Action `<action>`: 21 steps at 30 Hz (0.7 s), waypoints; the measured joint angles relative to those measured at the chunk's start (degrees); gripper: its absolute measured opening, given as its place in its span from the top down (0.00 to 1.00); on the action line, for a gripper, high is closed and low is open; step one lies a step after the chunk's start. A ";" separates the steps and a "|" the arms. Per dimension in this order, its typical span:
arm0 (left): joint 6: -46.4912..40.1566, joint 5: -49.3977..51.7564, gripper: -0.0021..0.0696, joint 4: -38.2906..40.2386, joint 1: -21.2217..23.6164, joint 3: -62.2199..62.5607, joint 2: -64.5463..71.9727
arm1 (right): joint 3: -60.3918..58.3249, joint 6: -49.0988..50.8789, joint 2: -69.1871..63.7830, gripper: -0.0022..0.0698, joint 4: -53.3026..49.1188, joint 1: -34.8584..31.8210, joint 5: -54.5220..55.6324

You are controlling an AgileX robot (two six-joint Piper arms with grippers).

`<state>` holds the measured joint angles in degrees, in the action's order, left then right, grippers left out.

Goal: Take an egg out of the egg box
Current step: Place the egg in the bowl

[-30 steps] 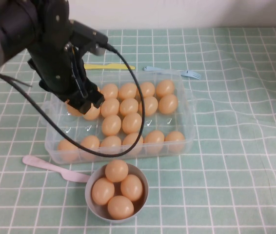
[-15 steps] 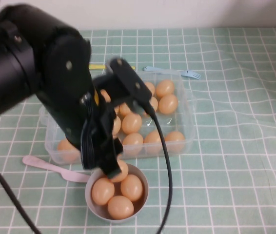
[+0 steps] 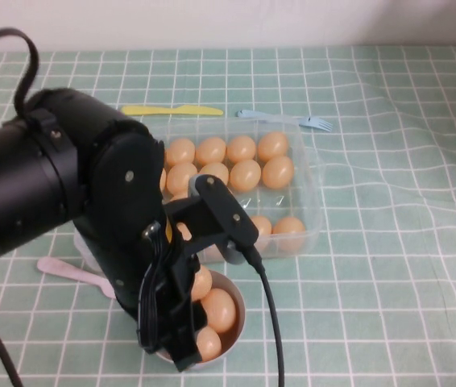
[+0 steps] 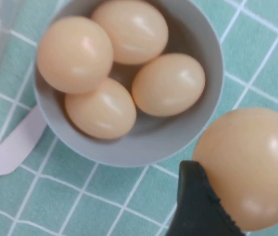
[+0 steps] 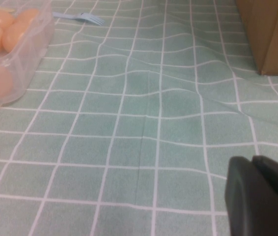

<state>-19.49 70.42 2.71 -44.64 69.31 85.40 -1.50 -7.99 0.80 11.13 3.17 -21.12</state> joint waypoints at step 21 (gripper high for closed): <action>-0.84 -10.19 0.50 -1.21 0.00 -2.56 7.37 | 0.00 0.00 0.00 0.99 0.00 0.00 0.00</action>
<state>-20.32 60.23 1.50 -44.64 66.75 92.76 -1.50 -7.99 0.80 11.13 3.17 -21.12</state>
